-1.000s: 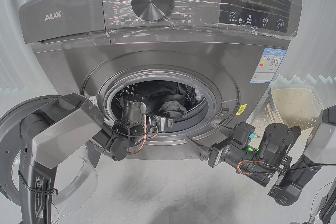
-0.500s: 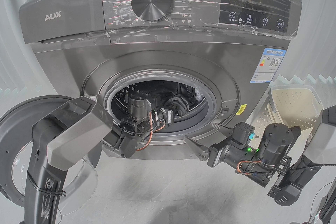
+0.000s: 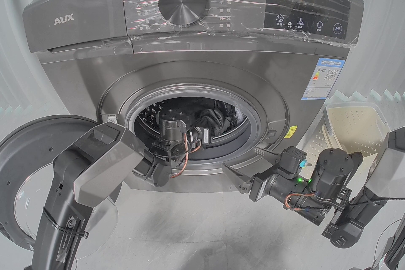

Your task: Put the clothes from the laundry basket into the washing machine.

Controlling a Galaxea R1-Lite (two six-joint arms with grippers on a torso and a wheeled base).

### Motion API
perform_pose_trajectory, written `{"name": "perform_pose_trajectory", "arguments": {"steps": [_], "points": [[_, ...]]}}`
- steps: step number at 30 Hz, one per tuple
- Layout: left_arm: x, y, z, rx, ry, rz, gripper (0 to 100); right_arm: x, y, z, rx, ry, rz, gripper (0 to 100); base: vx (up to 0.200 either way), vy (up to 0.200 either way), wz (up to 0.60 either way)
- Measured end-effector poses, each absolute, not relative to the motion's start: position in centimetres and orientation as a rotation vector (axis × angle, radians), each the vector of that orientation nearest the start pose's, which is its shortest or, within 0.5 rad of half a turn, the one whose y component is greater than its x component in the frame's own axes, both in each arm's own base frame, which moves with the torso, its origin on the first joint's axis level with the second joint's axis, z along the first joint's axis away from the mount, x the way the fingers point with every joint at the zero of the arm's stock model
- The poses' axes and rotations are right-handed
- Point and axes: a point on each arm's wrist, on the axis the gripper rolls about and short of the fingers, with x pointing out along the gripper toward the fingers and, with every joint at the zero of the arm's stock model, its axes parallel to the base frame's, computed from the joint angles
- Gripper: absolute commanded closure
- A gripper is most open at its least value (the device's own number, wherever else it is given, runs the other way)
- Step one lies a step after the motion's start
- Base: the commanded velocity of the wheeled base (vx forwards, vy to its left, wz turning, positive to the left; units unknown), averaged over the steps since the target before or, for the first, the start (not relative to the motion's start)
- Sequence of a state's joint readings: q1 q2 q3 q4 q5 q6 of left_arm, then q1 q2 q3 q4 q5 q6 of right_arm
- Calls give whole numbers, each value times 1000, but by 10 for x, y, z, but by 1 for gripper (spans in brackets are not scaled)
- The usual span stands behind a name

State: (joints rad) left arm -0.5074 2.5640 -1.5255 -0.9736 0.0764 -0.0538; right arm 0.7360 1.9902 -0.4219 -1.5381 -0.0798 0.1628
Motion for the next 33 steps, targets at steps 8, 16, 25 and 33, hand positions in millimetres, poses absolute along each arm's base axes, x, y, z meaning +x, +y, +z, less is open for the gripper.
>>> {"name": "perform_pose_trajectory", "arguments": {"steps": [8,16,25,33], "points": [[487,-237,82,-100,-119,-308,100,224,201,96,145,81,653,0,0,0,0],[513,-214,75,-128,-151,-210,100,224,201,96,145,81,654,0,0,0,0],[513,-216,66,-150,-120,-214,0,224,201,96,144,82,654,0,0,0,0],[495,-216,50,-112,-4,-223,0,224,201,96,144,82,654,0,0,0,0]]}}
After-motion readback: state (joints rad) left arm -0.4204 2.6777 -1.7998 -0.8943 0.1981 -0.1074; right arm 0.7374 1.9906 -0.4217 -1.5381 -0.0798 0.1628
